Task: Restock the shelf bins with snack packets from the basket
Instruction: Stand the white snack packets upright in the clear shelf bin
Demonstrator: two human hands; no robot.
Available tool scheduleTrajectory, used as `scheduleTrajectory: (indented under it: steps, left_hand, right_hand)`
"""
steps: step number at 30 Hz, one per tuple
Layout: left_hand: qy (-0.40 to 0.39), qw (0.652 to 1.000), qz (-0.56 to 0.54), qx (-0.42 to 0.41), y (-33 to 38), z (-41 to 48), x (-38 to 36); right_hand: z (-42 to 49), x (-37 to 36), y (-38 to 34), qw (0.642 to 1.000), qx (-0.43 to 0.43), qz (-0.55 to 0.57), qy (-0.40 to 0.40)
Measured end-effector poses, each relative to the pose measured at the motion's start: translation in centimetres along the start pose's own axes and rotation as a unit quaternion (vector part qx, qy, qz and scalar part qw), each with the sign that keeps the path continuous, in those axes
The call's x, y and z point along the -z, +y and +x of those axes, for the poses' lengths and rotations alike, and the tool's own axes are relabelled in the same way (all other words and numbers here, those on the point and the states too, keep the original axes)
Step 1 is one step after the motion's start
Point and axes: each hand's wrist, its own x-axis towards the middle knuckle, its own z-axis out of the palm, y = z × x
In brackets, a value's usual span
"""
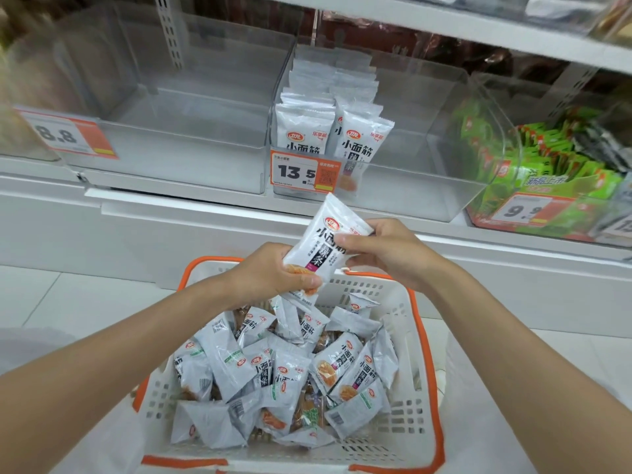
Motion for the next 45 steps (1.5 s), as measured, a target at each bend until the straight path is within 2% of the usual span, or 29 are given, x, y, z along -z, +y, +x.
scheduleTrajectory:
  steps: [6,9,11,14,16,19,22,25,27,31,35,37,41,45]
  left_hand:
    - [-0.065,0.997,-0.007,-0.039,2.2,0.2,0.1]
    - [-0.062,0.995,0.032,-0.072,4.5,0.7,1.1]
    - [-0.013,0.99,0.07,-0.123,6.3,1.5,2.5]
    - [0.133,0.97,0.068,-0.191,9.2,3.4,5.5]
    - [0.222,0.944,0.115,-0.215,11.1,4.7,7.4]
    - [0.249,0.912,0.217,-0.242,13.3,6.9,9.2]
    - [0.208,0.901,0.294,-0.243,15.0,9.0,9.0]
    - [0.146,0.885,0.38,-0.227,15.9,11.1,8.2]
    - [0.13,0.869,0.421,-0.223,16.0,12.1,7.8]
    - [0.144,0.86,0.436,-0.224,15.9,12.7,7.8]
    - [0.152,0.868,0.417,-0.222,15.3,12.4,8.2]
    - [0.153,0.873,0.408,-0.22,15.0,12.3,8.3]
    - [0.153,0.863,0.432,-0.213,14.9,12.1,7.9]
    - [0.181,0.844,0.454,-0.219,14.7,11.9,7.6]
  right_hand:
    - [-1.8,2.0,-2.8,0.996,0.051,-0.066,0.026]
    - [-2.1,2.6,-4.9,0.99,0.09,-0.086,0.062]
    - [-2.5,3.7,-7.4,0.971,0.167,-0.099,0.14]
    - [-3.3,5.9,-11.8,0.902,0.276,-0.189,0.273]
    - [-2.9,6.8,-13.6,0.865,0.31,-0.252,0.304]
    - [0.1,6.4,-13.4,0.836,0.293,-0.347,0.307]
    - [3.4,5.6,-11.2,0.852,0.234,-0.362,0.297]
    - [5.2,4.8,-8.6,0.886,0.171,-0.296,0.312]
    - [6.1,4.6,-7.5,0.896,0.132,-0.274,0.322]
    - [7.3,4.7,-7.4,0.905,0.074,-0.284,0.307]
    - [8.1,4.4,-8.2,0.949,0.087,-0.199,0.227]
    - [8.3,4.1,-8.5,0.947,0.086,-0.224,0.211]
    - [8.4,4.0,-8.8,0.935,0.032,-0.293,0.199]
    - [7.6,3.4,-9.6,0.942,0.012,-0.278,0.185]
